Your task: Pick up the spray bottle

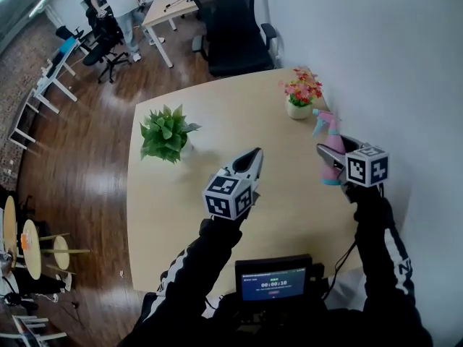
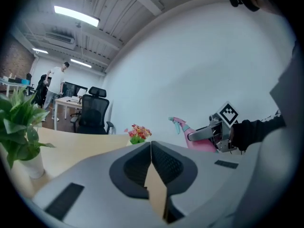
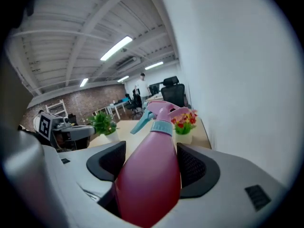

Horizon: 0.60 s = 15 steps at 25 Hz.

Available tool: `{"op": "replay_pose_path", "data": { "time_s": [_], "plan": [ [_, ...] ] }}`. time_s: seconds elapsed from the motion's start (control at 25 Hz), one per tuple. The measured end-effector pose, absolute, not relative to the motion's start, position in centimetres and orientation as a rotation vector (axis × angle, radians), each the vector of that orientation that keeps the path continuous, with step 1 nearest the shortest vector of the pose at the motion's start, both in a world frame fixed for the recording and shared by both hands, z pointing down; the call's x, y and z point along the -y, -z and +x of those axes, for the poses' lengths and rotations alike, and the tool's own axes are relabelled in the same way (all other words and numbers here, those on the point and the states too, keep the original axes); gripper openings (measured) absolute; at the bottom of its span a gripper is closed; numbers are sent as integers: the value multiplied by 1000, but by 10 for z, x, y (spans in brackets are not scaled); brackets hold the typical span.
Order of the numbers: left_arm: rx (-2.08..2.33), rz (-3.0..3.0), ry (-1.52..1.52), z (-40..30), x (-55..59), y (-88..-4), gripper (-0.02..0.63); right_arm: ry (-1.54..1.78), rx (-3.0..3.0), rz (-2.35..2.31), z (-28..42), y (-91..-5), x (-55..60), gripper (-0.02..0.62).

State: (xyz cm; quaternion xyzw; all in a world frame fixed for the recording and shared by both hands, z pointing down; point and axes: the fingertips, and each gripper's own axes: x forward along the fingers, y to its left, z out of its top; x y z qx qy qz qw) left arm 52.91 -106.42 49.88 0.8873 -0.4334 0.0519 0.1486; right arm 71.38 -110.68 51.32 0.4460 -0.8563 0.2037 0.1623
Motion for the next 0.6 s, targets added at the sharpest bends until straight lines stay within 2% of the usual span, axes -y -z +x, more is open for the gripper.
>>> {"op": "replay_pose_path", "data": {
  "time_s": [0.32, 0.6],
  "plan": [
    [1292, 2699, -7, 512, 1000, -417, 0, -299, 2667, 1432, 701, -404, 1031, 339],
    [1493, 2692, 126, 468, 964, -370, 0, -97, 2766, 1540, 695, -354, 982, 339]
  ]
}}
